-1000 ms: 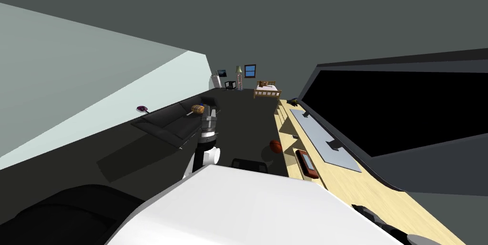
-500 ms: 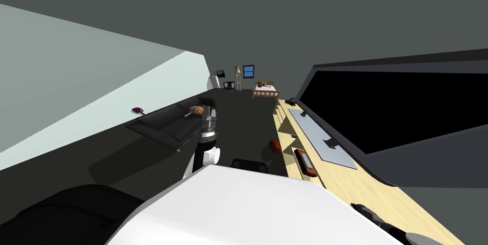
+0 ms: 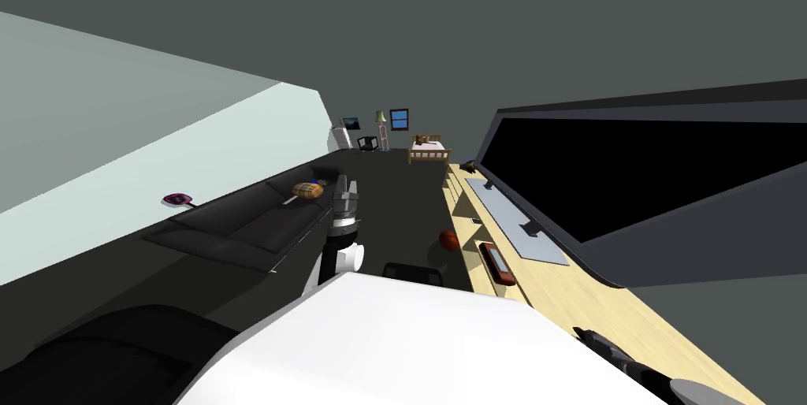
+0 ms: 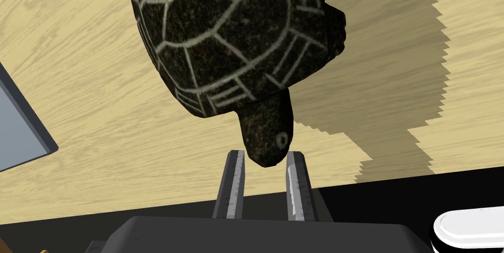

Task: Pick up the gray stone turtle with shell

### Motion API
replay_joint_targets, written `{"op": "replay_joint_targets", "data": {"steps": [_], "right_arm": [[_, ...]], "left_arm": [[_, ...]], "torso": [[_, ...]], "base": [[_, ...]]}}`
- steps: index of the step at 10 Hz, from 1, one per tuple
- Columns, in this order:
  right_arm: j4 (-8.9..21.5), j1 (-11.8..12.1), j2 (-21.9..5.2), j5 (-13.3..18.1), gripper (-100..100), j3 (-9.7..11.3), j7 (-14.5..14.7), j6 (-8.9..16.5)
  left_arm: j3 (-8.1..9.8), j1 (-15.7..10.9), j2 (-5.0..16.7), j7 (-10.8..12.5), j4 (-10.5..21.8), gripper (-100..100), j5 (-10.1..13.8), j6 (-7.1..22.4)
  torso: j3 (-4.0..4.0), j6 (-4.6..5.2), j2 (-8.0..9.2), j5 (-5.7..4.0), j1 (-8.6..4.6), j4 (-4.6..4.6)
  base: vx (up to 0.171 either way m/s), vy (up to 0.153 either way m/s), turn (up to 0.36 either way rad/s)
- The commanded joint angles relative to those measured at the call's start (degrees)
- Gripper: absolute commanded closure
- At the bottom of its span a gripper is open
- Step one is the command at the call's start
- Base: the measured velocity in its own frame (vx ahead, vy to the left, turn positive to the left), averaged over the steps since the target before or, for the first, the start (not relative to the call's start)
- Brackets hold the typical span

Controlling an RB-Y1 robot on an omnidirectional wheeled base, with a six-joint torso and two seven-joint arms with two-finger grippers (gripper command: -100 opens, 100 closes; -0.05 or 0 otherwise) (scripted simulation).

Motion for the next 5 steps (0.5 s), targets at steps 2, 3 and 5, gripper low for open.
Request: {"op": "replay_joint_targets", "data": {"steps": [2,3,5], "right_arm": [[-3.0,0.4,-1.8,0.8,100,0.1,0.9,0.6],[-4.1,0.5,-2.5,1.0,100,0.2,1.2,0.9],[-3.5,0.4,-2.1,0.9,0,0.3,1.0,0.8]], "left_arm": [[0.0,0.0,0.0,0.0,0.0,0,0.0,0.0],[0.0,0.0,0.0,0.0,0.0,0,0.0,0.0],[-0.01,0.0,0.0,0.0,0.0,0,0.0,0.0]], "torso": [[-0.01,-0.02,-0.02,0.01,0.01,0.0],[-0.01,-0.01,-0.01,0.02,0.05,0.0],[0.07,-0.07,0.12,0.03,0.04,0.03]], "base": [[0.088,0.004,-0.191],[0.085,0.006,-0.226],[0.021,0.003,-0.02]]}}
